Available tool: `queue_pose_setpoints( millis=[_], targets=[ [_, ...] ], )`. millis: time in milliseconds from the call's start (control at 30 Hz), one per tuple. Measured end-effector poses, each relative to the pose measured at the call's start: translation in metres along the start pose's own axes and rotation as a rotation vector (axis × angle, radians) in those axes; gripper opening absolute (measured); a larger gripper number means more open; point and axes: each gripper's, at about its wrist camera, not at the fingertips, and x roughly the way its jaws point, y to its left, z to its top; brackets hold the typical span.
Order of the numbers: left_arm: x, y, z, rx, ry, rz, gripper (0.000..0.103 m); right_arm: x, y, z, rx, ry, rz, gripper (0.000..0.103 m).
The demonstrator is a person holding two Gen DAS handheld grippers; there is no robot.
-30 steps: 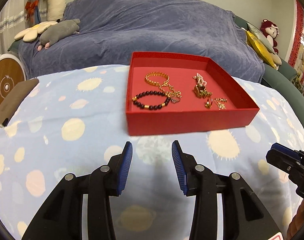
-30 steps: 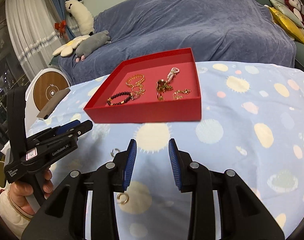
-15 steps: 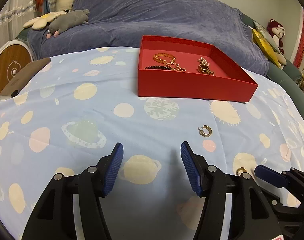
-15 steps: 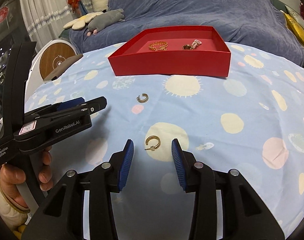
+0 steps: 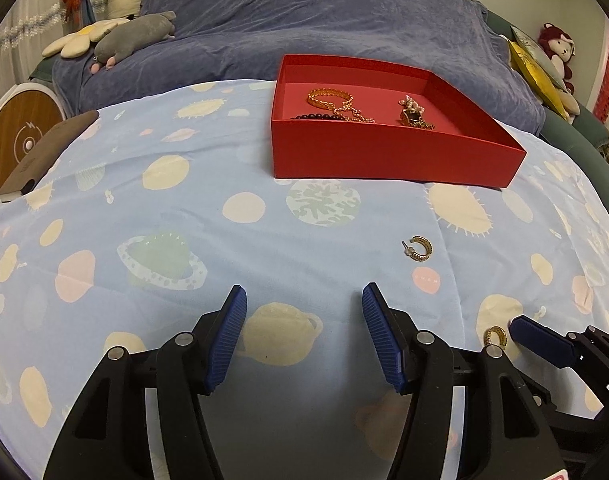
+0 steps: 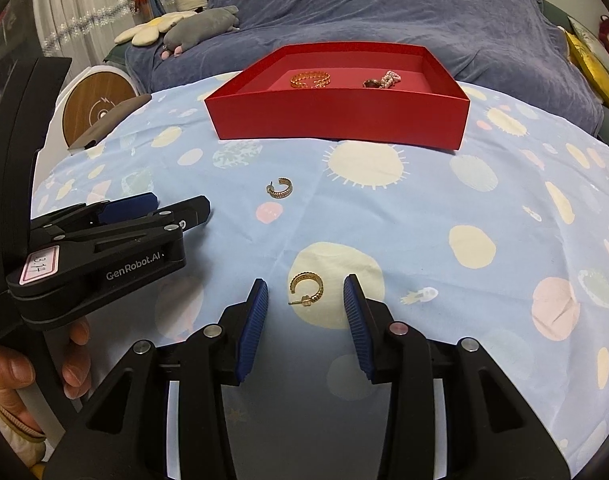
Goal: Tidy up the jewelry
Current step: 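Move the right tool to a gold hoop earring and grasp it, then grasp the second gold hoop earring with the left tool while the right tool holds its hoop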
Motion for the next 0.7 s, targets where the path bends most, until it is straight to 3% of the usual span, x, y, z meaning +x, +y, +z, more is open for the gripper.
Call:
queue_pose_setpoints(
  millis=[300,700],
  targets=[
    [0.0012,-0.0024,0.0002,0.009,0.006,0.011,0.058,0.0009,0.004,0.0009,-0.019,0.004,-0.034,0.037],
    [0.0017,-0.0041,0.0,0.019,0.01,0.016,0.058,-0.0008,-0.0039,0.0012,0.015,-0.002,-0.045,0.02]
  ],
)
